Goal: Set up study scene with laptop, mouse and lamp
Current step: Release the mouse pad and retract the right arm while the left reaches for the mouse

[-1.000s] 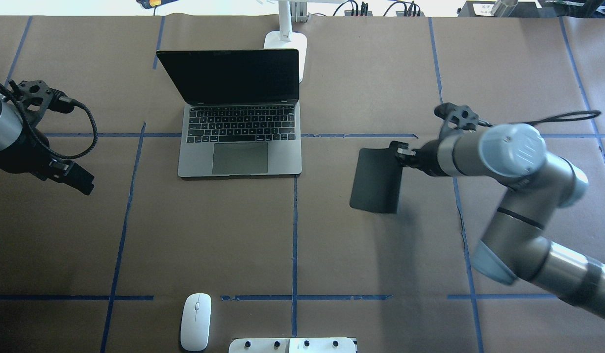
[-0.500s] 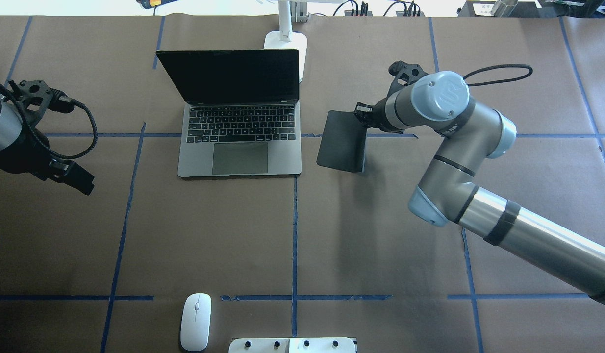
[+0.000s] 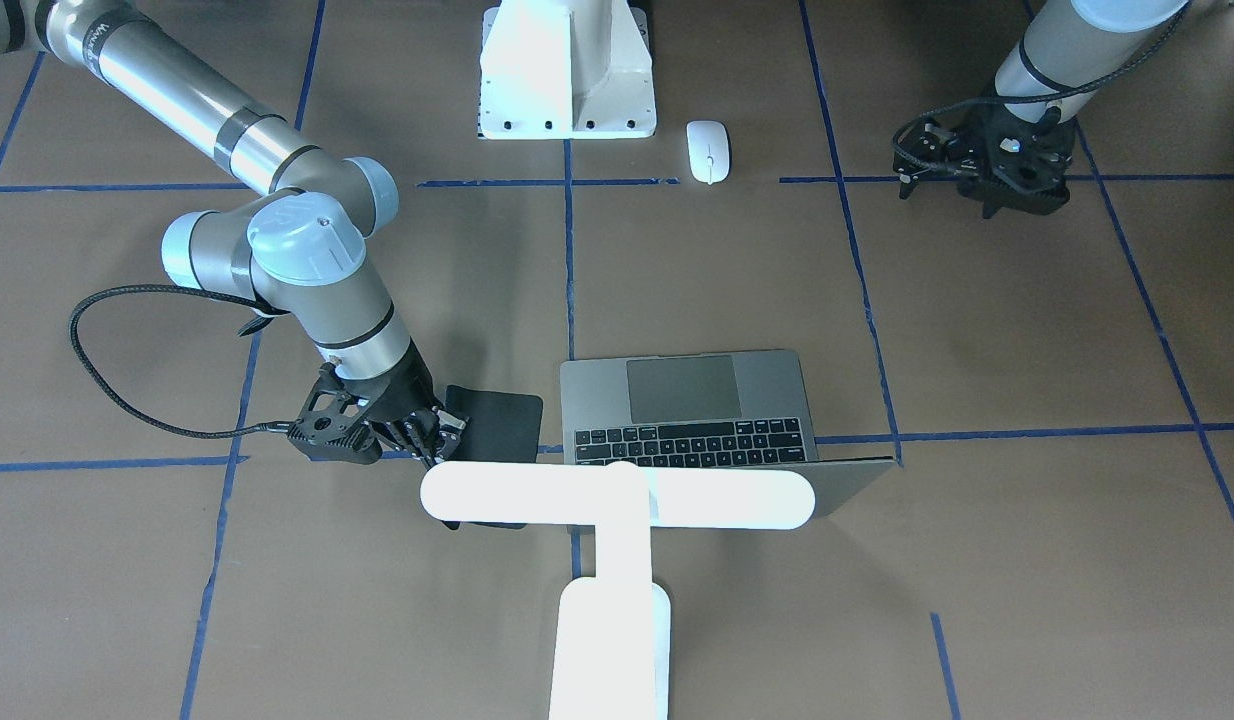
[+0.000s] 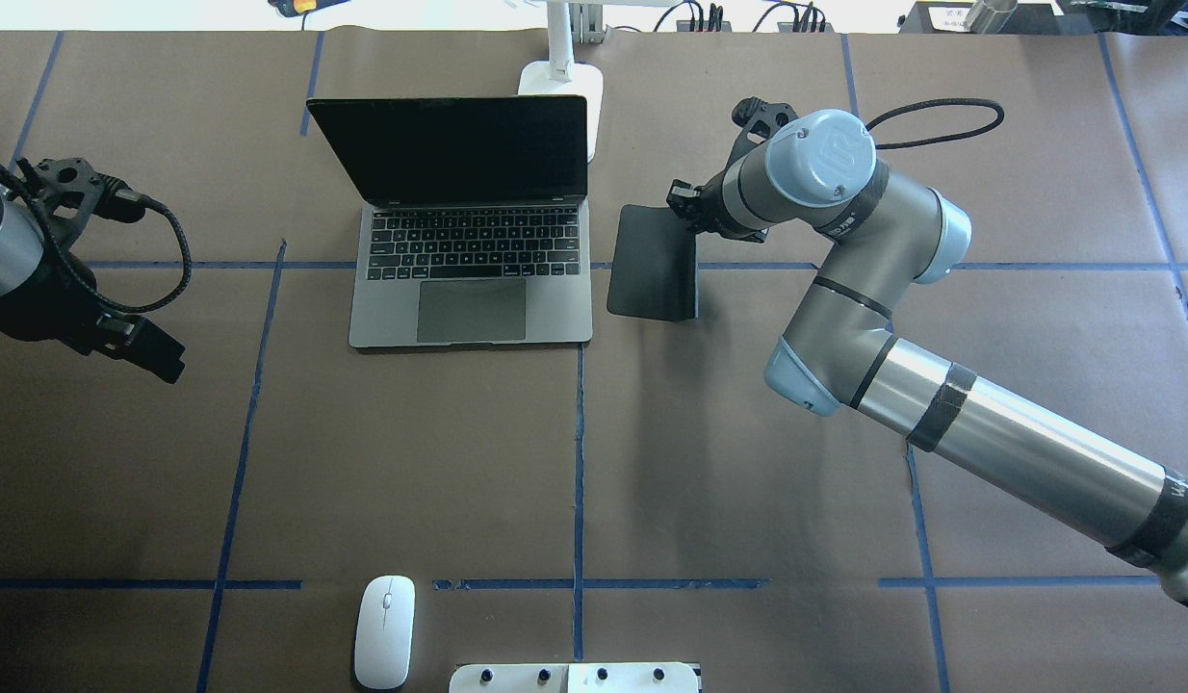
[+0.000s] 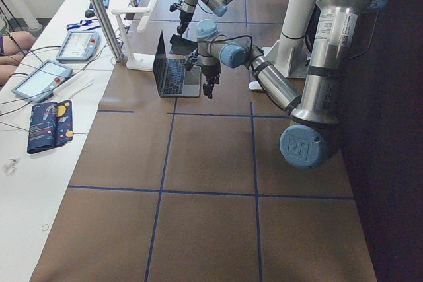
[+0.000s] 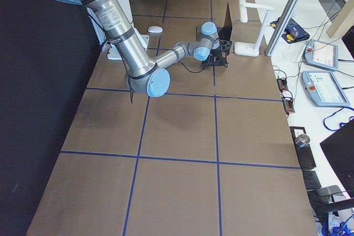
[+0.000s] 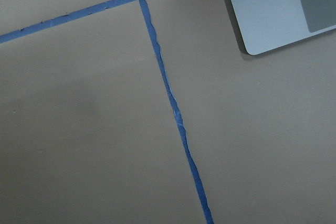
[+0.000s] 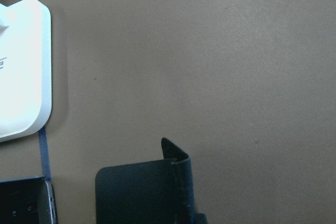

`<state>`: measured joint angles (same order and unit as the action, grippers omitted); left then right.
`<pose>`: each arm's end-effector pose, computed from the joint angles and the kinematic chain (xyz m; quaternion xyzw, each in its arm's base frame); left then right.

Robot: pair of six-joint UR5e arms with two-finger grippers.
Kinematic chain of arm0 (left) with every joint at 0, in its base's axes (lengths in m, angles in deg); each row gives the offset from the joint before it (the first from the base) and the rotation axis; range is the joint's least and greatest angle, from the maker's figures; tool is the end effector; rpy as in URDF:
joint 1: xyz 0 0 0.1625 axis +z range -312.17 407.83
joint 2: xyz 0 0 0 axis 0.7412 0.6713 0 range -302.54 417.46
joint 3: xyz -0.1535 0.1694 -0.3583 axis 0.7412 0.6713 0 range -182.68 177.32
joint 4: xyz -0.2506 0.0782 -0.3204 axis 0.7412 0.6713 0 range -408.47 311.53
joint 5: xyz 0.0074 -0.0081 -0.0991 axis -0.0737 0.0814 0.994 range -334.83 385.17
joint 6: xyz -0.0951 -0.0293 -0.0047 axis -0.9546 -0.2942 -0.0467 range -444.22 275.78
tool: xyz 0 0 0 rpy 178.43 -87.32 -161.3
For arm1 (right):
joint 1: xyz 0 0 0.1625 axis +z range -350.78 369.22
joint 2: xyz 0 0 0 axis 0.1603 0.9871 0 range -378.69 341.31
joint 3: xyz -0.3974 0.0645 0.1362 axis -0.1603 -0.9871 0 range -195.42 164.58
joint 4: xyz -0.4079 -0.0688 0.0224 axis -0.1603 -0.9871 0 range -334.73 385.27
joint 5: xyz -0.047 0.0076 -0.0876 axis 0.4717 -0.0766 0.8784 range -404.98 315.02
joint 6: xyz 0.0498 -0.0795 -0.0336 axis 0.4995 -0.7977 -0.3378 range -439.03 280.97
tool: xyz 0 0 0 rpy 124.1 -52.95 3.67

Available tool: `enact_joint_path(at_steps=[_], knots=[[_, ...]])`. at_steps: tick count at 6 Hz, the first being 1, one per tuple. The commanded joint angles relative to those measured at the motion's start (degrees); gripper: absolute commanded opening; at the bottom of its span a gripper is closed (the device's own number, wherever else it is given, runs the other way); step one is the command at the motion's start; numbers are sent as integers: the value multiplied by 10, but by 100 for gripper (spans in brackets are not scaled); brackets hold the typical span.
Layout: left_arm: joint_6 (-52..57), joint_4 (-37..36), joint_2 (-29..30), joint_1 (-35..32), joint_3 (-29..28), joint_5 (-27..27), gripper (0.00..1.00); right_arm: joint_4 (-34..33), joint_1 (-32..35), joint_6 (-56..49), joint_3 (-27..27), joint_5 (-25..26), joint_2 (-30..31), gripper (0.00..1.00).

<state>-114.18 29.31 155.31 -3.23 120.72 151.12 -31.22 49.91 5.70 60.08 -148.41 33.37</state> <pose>0.2430 -0.4198 0.3471 0.0276 0.3812 0.1491 0.9120 -0.5020 -0.5769 0.3110 0.0902 -0.4760 0.2125 0.8486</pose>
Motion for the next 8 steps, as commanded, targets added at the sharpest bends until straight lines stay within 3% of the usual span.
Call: enact_joint_path(at_steps=[1,2,4,6,8], knots=[[-3,0,3,1,1,0,100,-4,-2,-13,-1,-27,1,100],[-42,1,8,3,2,0,100,-22,9,-46,4,-63,4,100],[-105,30,31,8,4,0,100,-162,56,-158,60,-133,14,100],[-150,62,59,121,4,-25,100,-266,121,-300,130,-202,57,100],[-259,63,79,224,11,-154,100,-325,188,-452,206,-232,141,100]])
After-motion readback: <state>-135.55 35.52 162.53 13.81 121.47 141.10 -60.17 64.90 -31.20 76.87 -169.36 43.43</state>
